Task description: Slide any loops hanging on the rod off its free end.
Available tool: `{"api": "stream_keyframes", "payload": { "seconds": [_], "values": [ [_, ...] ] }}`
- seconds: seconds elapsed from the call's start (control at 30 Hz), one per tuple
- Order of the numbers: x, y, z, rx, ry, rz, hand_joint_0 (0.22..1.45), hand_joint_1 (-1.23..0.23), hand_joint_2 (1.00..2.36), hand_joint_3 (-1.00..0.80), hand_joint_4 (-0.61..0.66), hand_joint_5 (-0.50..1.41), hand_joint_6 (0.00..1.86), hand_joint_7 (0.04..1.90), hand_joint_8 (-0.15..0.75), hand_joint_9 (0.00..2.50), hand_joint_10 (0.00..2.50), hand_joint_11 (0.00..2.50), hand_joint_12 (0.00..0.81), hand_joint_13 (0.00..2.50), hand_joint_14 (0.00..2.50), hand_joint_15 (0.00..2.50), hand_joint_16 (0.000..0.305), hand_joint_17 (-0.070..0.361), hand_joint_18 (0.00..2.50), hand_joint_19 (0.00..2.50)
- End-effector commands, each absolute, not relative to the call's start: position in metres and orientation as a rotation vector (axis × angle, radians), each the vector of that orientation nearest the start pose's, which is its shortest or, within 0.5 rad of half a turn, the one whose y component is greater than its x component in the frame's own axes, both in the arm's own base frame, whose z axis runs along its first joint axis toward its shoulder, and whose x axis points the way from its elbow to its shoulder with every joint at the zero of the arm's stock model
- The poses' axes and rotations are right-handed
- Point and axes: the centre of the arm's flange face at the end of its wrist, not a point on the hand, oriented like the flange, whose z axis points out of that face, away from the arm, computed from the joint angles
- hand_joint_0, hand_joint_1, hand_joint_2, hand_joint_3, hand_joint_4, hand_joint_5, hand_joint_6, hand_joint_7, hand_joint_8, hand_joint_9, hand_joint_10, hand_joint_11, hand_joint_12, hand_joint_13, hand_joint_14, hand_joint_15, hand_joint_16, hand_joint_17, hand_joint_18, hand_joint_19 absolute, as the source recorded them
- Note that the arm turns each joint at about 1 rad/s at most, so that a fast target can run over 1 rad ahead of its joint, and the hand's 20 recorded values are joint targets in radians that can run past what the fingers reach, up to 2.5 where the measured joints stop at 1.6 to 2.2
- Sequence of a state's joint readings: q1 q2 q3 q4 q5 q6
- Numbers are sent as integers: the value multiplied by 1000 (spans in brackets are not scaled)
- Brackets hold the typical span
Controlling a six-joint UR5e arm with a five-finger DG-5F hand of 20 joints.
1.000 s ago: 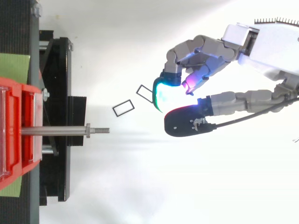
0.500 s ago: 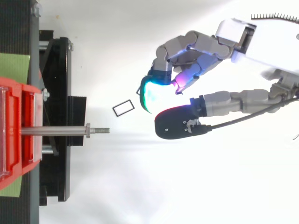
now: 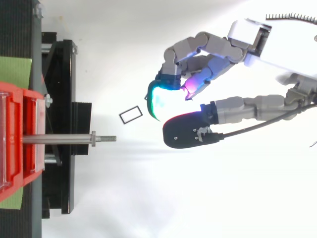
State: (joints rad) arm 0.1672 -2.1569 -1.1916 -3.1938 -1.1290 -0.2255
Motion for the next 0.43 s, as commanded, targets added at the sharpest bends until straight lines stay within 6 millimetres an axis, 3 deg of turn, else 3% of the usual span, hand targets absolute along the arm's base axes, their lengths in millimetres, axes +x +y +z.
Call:
{"api": "stream_keyframes", "payload": {
  "seconds": [0.0,0.4],
  "values": [
    [700,-60,317,1279,1345,667,524,-690,1019,-212,-55,-85,845,1135,228,1004,22,610,338,590,11,292,49,111,531,351],
    [700,-60,317,1279,1344,666,524,-684,1020,-209,-59,-87,856,1095,230,1006,22,624,347,625,12,317,50,112,565,378]
  ]
}}
